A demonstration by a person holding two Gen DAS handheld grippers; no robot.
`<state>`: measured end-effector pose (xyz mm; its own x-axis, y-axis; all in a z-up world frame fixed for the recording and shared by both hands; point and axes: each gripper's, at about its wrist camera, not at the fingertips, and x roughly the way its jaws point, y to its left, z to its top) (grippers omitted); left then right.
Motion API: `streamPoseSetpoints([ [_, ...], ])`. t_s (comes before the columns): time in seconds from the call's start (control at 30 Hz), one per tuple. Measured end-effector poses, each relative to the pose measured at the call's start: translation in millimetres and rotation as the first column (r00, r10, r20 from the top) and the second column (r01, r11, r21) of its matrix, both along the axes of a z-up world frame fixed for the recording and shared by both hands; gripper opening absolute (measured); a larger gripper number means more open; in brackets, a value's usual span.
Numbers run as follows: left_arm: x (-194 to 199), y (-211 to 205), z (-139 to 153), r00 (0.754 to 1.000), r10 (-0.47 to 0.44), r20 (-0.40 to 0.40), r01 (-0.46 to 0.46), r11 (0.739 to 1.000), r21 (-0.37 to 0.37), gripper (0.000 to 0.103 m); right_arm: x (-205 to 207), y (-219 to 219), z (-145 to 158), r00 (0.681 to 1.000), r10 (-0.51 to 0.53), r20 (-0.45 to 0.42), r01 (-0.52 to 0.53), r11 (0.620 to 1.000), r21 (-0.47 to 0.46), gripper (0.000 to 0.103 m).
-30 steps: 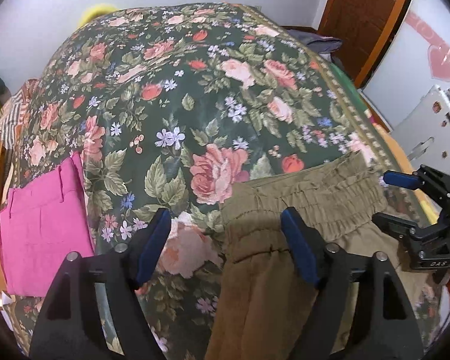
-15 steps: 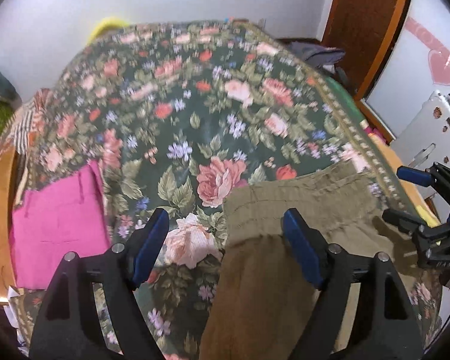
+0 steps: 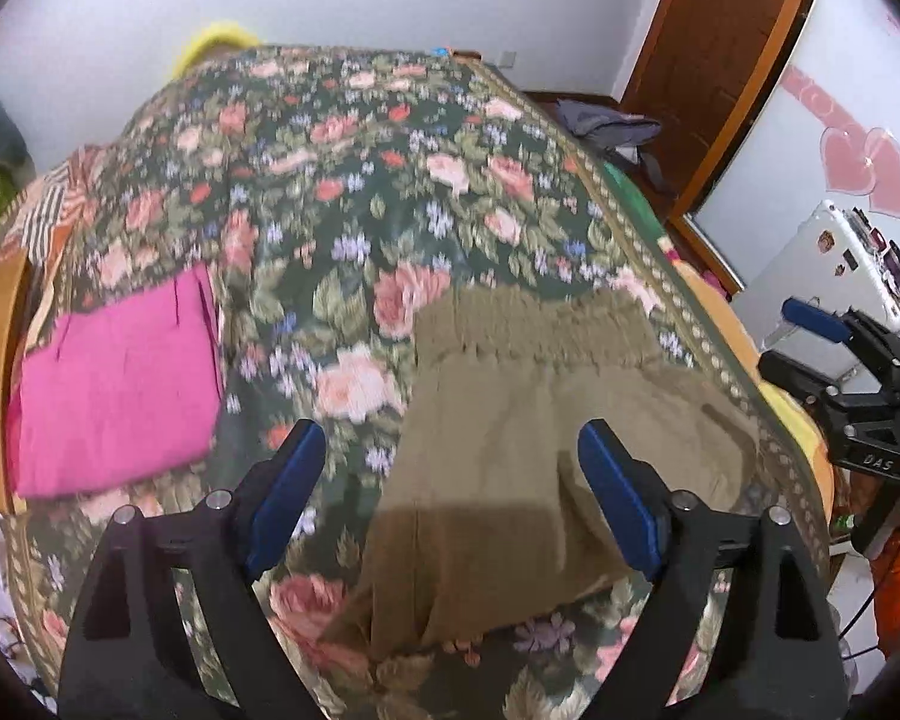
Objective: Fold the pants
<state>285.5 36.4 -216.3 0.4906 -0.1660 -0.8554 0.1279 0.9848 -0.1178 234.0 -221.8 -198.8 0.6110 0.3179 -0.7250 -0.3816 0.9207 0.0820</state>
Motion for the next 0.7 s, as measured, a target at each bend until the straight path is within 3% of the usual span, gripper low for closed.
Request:
streamPoseSetpoints([
  [0.17,-2.3,1.0,-21.6,0.998,0.002,-0.060,-0.003,1.000,-0.022,0.087,-9.6,2.1,-9.5,0.999,0.029,-0.026,-0.028,0.999,0.025,0.076],
  [0.3,-1.8,3.1,-39.5,0.996,0.014,-0.093,-0.018,0.999,-0.045,0.094,-7.4,4.3,-28.9,0.991,0.044,-0.124,-0.037,0.998,0.059,0.076],
  [0.4,0.9,11.1,-50.0,0.992,0.031,-0.121,-0.044,0.993,-0.107,0.098,-0.5,6.1,-48.3,0.974,0.057,-0.220,-0.039,0.996,0.085,0.076],
  [0.57,9.0,16.7,-58.2,0.985,0.011,-0.174,-0.047,0.978,-0.202,0.098,3.1,10.0,-65.3,0.961,0.073,-0.268,-0.050,0.995,0.092,0.076],
  [0.7,16.4,3.4,-59.2,0.984,-0.033,-0.173,-0.001,0.981,-0.195,0.098,10.9,6.8,-72.8,0.950,0.083,-0.301,-0.046,0.990,0.130,0.077],
])
